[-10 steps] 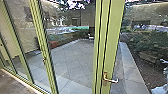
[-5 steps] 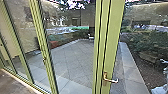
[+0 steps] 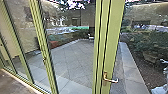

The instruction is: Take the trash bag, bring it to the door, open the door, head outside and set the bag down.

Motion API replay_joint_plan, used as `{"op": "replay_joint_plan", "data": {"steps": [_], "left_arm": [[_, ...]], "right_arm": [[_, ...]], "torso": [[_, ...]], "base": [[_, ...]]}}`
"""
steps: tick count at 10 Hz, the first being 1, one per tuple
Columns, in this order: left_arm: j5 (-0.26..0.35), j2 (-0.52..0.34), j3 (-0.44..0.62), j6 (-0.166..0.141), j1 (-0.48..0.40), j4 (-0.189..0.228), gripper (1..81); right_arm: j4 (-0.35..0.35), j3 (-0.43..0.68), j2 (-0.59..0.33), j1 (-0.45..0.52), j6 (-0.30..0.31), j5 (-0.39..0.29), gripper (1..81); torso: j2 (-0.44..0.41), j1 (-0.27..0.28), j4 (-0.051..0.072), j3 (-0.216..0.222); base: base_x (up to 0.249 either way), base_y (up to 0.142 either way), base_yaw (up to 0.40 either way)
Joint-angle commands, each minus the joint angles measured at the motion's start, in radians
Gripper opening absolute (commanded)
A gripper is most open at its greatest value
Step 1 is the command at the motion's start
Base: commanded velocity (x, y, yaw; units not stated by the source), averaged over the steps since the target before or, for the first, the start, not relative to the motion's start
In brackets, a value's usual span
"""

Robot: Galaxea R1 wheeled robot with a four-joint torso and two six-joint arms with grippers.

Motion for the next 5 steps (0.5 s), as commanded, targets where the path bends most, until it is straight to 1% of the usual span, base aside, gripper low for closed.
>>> {"op": "replay_joint_plan", "data": {"steps": [1, 3, 5], "left_arm": [[0.079, -0.042, 0.053, -0.001, -0.039, -0.005, 1.0], [0.078, -0.022, 0.047, 0.001, -0.039, 0.001, 1.0], [0.072, -0.016, 0.043, 0.001, -0.039, 0.001, 1.0]], "right_arm": [[0.003, 0.325, -0.22, 0.033, 0.009, -0.053, 81.1], [0.004, 0.502, -0.334, 0.036, 0.012, -0.053, 81.1], [0.014, 0.636, -0.435, 0.044, 0.012, -0.051, 81.1]], "torso": [[0.0, 0.0, 0.0, 0.0], [0.0, 0.0, 0.0, 0.0], [0.0, 0.0, 0.0, 0.0]], "base": [[0.0, 0.0, 0.0], [0.0, 0.0, 0.0], [0.0, 0.0, 0.0]]}}
